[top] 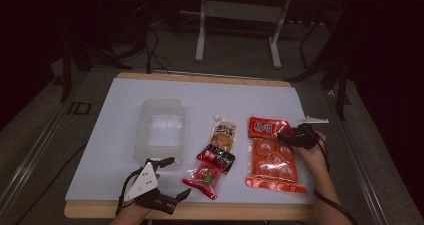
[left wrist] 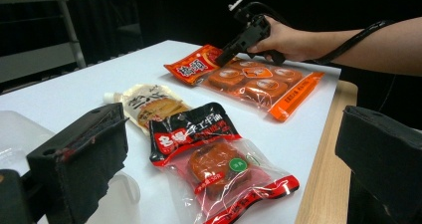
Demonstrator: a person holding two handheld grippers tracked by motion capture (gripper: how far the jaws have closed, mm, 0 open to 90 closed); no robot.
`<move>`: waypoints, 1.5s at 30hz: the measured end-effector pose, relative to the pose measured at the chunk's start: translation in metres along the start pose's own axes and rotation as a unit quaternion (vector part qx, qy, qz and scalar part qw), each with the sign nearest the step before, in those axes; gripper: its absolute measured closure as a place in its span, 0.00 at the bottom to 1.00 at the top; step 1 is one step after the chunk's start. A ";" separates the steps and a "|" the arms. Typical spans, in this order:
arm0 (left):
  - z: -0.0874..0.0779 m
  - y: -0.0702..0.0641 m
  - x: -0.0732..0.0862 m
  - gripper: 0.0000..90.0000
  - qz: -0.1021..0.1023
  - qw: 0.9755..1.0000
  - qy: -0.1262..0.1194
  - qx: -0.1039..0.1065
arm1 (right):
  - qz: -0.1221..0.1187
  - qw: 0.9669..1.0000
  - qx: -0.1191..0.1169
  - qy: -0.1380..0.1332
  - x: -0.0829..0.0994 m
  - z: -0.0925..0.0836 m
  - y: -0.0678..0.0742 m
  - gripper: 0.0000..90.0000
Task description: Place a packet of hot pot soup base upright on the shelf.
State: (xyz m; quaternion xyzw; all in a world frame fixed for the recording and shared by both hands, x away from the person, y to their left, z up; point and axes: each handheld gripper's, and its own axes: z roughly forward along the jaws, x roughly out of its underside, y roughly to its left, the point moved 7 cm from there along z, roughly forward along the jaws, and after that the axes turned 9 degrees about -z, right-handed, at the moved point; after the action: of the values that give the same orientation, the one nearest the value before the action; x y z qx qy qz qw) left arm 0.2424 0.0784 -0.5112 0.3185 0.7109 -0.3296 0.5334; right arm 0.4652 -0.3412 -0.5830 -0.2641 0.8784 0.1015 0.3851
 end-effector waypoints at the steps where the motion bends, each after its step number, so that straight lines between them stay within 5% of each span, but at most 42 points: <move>1: 0.000 0.000 0.000 0.01 0.000 1.000 0.000 0.000 | 0.000 1.000 0.000 0.000 0.000 0.000 0.000 0.27; 4: 0.000 -0.001 0.000 0.01 0.000 1.000 0.000 0.002 | -0.014 1.000 -0.012 0.003 -0.002 -0.001 0.007 0.49; 6: 0.000 -0.001 0.000 0.01 -0.001 1.000 0.000 0.003 | -0.013 1.000 -0.013 0.007 -0.002 -0.002 0.007 0.54; 9: 0.000 -0.002 0.000 0.01 -0.001 1.000 0.000 0.004 | -0.041 0.999 -0.012 0.023 -0.004 -0.004 0.013 0.78; 14: 0.002 -0.002 0.001 0.01 -0.003 1.000 0.004 0.006 | -0.015 0.999 -0.040 0.022 -0.003 -0.004 0.018 0.98; 33: -0.002 0.002 -0.004 0.01 -0.012 1.000 -0.007 -0.006 | -0.040 0.999 -0.008 0.002 -0.019 -0.032 0.022 1.00; 45: -0.002 0.000 -0.007 0.01 -0.017 1.000 0.001 -0.010 | -0.056 0.998 0.005 -0.039 -0.037 -0.062 0.027 0.99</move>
State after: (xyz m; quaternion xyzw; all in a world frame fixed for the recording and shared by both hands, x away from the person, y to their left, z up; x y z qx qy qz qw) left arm 0.2430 0.0800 -0.5042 0.3013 0.7200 -0.3309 0.5303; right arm 0.4327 -0.3281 -0.5141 -0.3068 0.8471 0.0860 0.4254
